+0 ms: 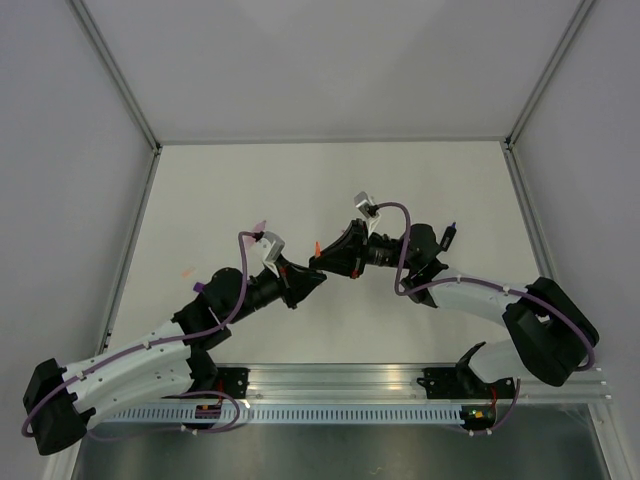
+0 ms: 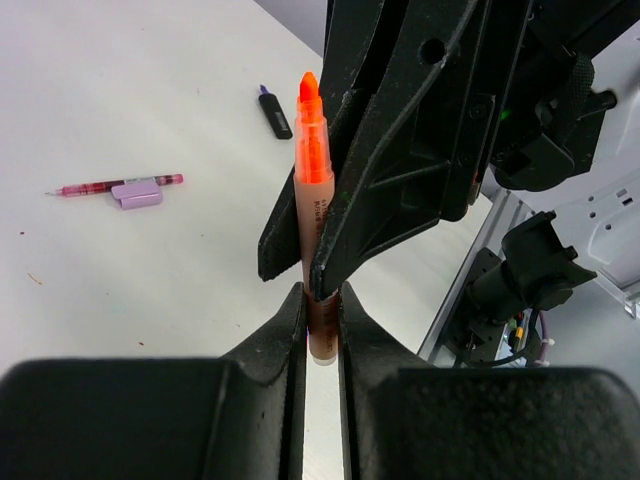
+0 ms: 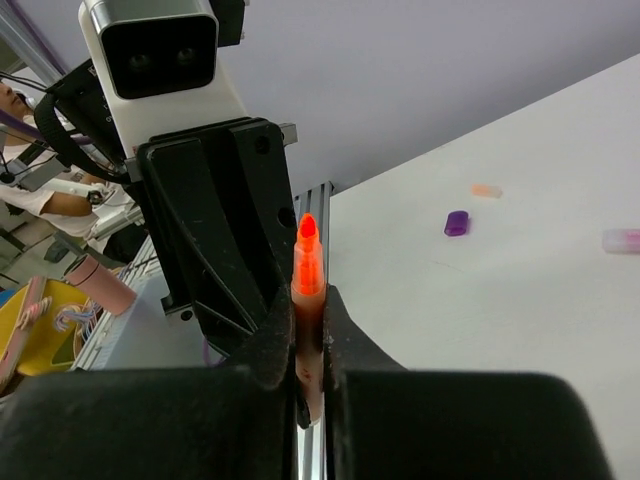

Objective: Insert the pens into the pen caps

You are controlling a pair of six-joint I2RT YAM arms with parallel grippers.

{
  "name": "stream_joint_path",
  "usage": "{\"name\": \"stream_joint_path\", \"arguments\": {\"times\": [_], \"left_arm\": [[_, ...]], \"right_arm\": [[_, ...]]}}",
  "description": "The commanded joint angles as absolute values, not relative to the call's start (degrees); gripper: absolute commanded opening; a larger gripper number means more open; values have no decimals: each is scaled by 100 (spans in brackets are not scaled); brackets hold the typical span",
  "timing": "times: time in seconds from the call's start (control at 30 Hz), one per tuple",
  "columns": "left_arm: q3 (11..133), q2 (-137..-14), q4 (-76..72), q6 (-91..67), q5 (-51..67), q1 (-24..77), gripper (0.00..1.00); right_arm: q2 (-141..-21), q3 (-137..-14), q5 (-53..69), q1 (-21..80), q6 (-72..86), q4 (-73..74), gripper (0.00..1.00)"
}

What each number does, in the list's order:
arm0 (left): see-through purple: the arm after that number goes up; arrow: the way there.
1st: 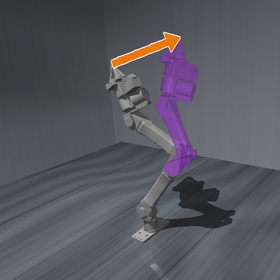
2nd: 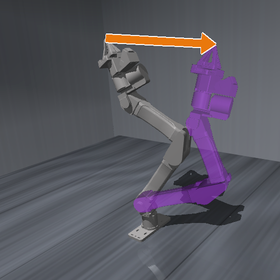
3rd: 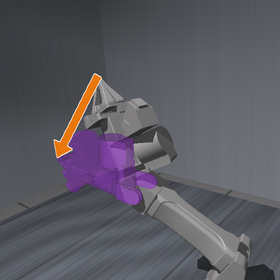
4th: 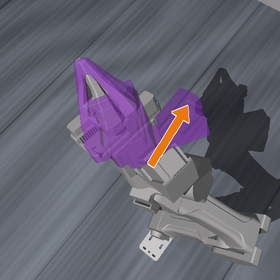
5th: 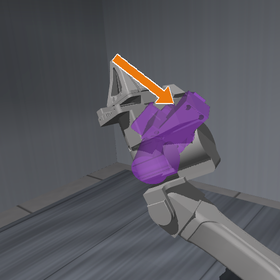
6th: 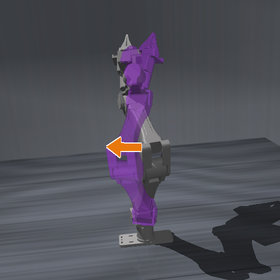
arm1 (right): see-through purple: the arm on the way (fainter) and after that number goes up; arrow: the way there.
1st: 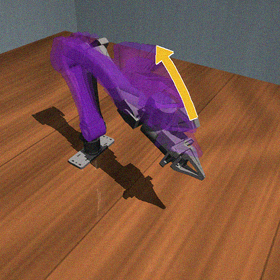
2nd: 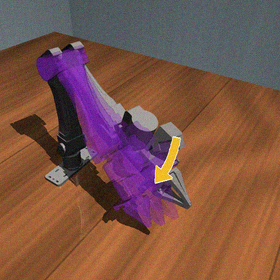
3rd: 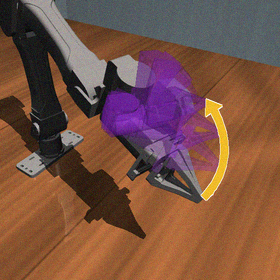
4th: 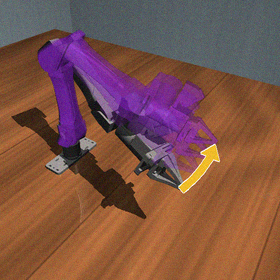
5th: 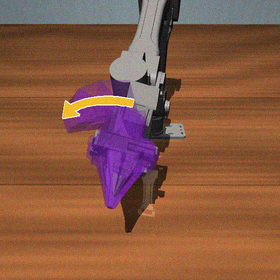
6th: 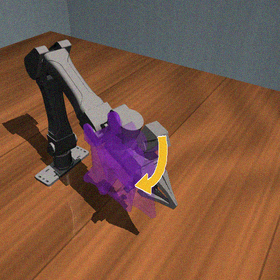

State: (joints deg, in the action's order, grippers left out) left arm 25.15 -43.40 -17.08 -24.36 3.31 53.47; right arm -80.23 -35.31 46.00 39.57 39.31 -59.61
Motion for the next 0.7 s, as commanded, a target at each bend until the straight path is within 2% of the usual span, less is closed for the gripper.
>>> {"name": "stream_joint_path", "arguments": {"times": [0.0,0.07,0.1,0.27,0.3,0.43,0.47,0.5,0.57,0.6,0.67], "left_arm": [[2549,-4236,-1969,-2224,677,5414,6],[2558,-4254,-1977,-2224,694,5414,13],[2558,-4280,-1978,-2215,694,5414,21],[2584,-4377,-1995,-2206,756,5414,33],[2593,-4394,-2004,-2206,747,5423,39],[2602,-4482,-2039,-2215,756,5414,43],[2610,-4517,-2056,-2224,756,5414,42],[2610,-4535,-2083,-2224,773,5414,33],[2610,-4561,-2118,-2224,791,5414,21],[2610,-4570,-2118,-2241,800,5414,3],[2610,-4579,-2136,-2259,765,5414,2]], "right_arm": [[-8077,-3814,4272,3920,3999,-6328,0],[-8007,-3841,4228,3920,4017,-6346,0],[-7972,-3841,4201,3920,4060,-6363,0],[-7858,-3797,4157,3920,4210,-6539,0],[-7840,-3762,4079,3920,4253,-6539,0],[-7743,-3674,4034,3920,4307,-6662,0],[-7717,-3683,4043,3920,4298,-6653,0],[-7699,-3683,4052,3920,4289,-6627,0],[-7673,-3656,4061,3920,4280,-6609,0],[-7655,-3648,4061,3920,4280,-6618,0],[-7681,-3595,4139,3920,4263,-6644,4]]}}
